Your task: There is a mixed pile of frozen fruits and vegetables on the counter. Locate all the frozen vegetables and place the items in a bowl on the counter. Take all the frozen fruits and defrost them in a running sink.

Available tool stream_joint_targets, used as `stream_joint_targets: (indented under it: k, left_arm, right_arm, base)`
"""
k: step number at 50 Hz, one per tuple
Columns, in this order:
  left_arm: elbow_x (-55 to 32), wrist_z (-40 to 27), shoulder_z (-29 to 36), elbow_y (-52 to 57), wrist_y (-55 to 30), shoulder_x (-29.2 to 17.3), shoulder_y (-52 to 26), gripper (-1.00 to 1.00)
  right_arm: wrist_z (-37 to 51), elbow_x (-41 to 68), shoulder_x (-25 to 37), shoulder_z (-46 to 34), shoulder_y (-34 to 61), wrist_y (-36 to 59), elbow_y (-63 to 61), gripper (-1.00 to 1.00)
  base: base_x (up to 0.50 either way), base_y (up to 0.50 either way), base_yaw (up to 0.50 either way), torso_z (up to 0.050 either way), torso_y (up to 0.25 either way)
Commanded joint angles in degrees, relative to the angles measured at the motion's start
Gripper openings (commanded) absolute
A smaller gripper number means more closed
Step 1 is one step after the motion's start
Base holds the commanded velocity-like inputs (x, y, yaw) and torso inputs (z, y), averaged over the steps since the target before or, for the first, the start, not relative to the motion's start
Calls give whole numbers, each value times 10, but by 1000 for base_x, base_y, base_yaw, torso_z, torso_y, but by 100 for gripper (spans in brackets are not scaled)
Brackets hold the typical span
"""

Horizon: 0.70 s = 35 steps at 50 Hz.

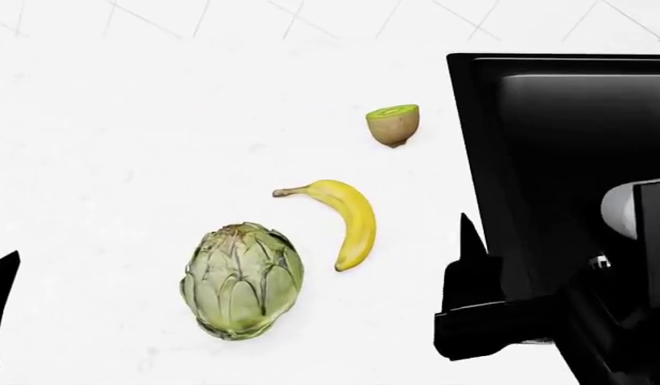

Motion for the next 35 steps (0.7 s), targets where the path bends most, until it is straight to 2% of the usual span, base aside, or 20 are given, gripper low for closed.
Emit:
stream_joint_targets:
  k: [1,6,17,35]
  left_arm:
    - [17,1,0,-6,21,7,1,100]
    - [26,4,7,-7,27,10,4,100]
    - [41,21,9,-10,43,6,19,100]
    - [44,29,13,-14,52,1,23,100]
  right_arm:
    - [-24,46,-123,-73,163,127,71,100]
    - [-35,39,-189,-110,227,167,113,100]
    - [-110,0,-276,-164,261,193,186,100]
    - [-164,-39,-347,-214,273,203,285,100]
  base:
    - [0,0,0,0,0]
    - [0,0,0,0,0]
    - [0,0,0,0,0]
    - [0,0,0,0,0]
